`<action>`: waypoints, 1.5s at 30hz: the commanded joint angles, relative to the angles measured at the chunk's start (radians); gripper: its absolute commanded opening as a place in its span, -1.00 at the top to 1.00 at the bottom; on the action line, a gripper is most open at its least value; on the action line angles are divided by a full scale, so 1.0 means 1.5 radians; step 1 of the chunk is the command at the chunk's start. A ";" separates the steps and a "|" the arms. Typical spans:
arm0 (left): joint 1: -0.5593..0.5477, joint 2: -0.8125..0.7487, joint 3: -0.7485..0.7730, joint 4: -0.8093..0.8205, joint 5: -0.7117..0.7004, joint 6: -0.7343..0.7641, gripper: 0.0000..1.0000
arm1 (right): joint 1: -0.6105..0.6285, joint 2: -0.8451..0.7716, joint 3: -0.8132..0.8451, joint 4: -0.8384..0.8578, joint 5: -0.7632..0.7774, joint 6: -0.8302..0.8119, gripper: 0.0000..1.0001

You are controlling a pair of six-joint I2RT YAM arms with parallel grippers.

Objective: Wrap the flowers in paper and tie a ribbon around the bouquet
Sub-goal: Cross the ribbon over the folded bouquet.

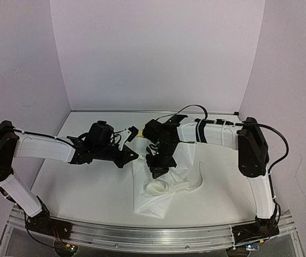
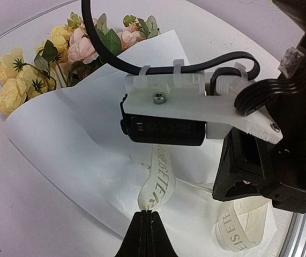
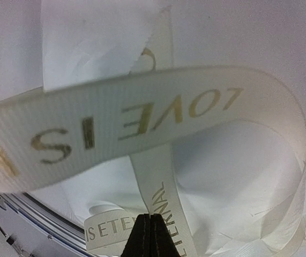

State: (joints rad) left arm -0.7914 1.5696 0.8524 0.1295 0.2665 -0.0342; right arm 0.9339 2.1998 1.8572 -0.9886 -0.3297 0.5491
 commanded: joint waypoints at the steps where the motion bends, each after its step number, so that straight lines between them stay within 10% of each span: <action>1: -0.002 -0.025 0.000 0.028 0.005 -0.010 1.00 | 0.006 0.009 0.015 -0.011 0.020 -0.009 0.97; 22: -0.004 0.022 0.007 -0.052 0.060 -0.014 1.00 | 0.006 0.045 0.109 -0.009 0.095 -0.005 0.76; 32: -0.004 0.021 0.007 -0.040 0.056 -0.012 1.00 | 0.006 -0.084 -0.033 0.010 0.095 -0.020 0.14; 45: -0.004 0.028 0.014 -0.039 0.060 -0.007 0.99 | 0.015 -0.165 -0.172 0.050 0.086 0.001 -0.06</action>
State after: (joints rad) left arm -0.7933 1.6044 0.8520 0.0526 0.3412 -0.0525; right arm 0.9393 1.9956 1.6164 -0.9406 -0.2072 0.5367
